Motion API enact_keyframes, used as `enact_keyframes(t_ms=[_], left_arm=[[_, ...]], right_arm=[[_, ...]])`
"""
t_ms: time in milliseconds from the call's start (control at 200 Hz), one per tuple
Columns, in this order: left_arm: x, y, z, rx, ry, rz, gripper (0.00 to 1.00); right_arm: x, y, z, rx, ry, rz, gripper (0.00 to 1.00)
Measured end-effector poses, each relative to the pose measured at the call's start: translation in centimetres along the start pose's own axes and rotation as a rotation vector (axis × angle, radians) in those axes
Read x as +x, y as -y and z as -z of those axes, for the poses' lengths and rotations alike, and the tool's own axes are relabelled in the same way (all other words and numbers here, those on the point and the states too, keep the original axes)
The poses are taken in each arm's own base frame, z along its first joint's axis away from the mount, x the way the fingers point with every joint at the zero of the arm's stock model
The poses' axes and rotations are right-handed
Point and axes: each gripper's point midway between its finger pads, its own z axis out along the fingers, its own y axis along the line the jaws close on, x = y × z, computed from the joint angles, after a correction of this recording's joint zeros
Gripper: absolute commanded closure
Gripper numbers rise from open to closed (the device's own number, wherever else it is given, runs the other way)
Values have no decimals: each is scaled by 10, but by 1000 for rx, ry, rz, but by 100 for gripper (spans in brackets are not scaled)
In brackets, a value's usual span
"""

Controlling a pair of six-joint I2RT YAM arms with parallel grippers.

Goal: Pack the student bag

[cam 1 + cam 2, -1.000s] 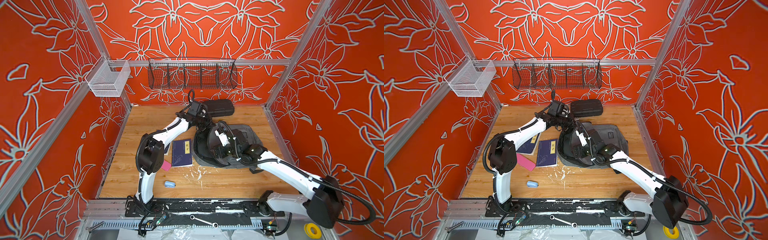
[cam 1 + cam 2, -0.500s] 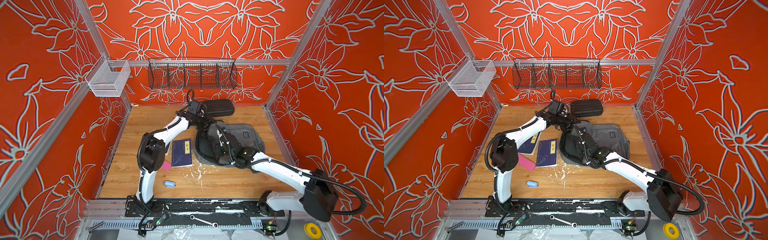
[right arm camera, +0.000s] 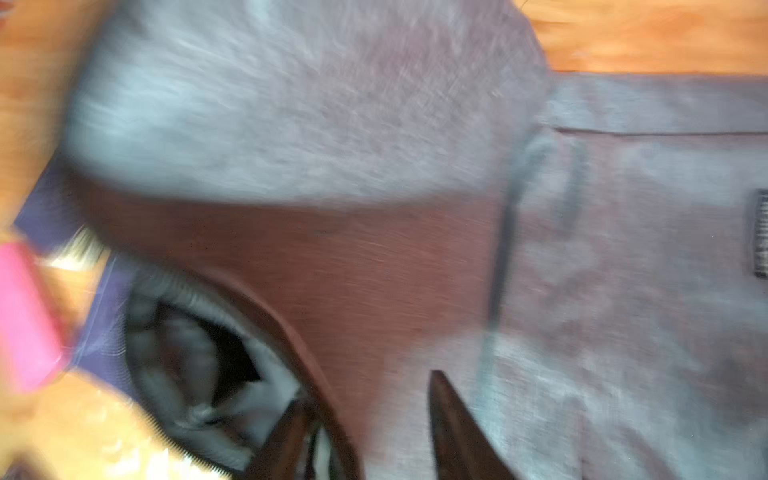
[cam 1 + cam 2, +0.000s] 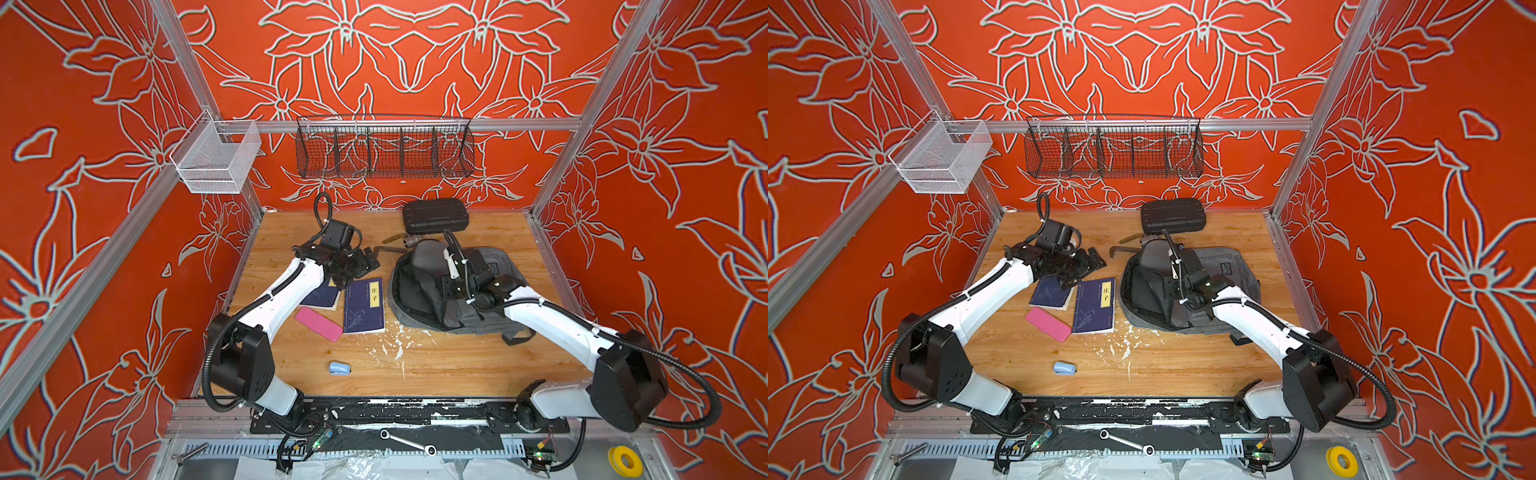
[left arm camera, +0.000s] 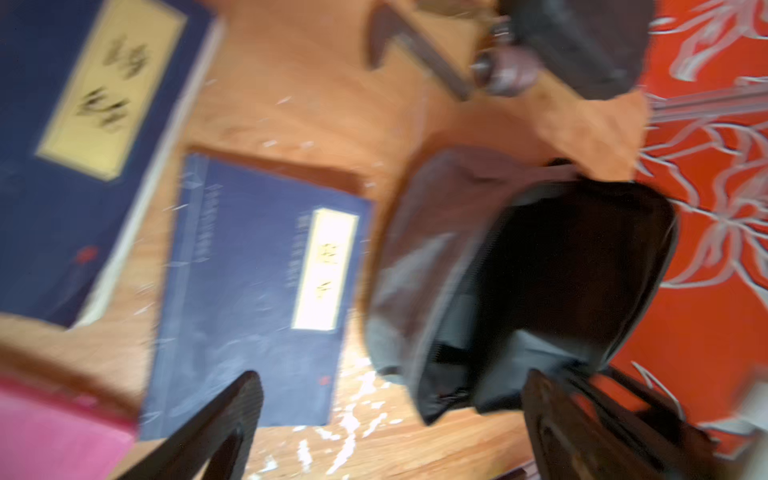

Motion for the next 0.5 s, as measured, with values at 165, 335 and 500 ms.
enact_keyframes(t_ms=[165,335,500], left_arm=[[11,-61,-17,-106,-62,82,7],[4,-65,-16,-86,-60,71,7],[-4,-75,-23,-70,-80,91,7]], right_arm=[[-39,-58,34,-154,82,39,39],[-34,-127,48,-331,52,100,37],[28,-167,-7,-409,-185,116,31]])
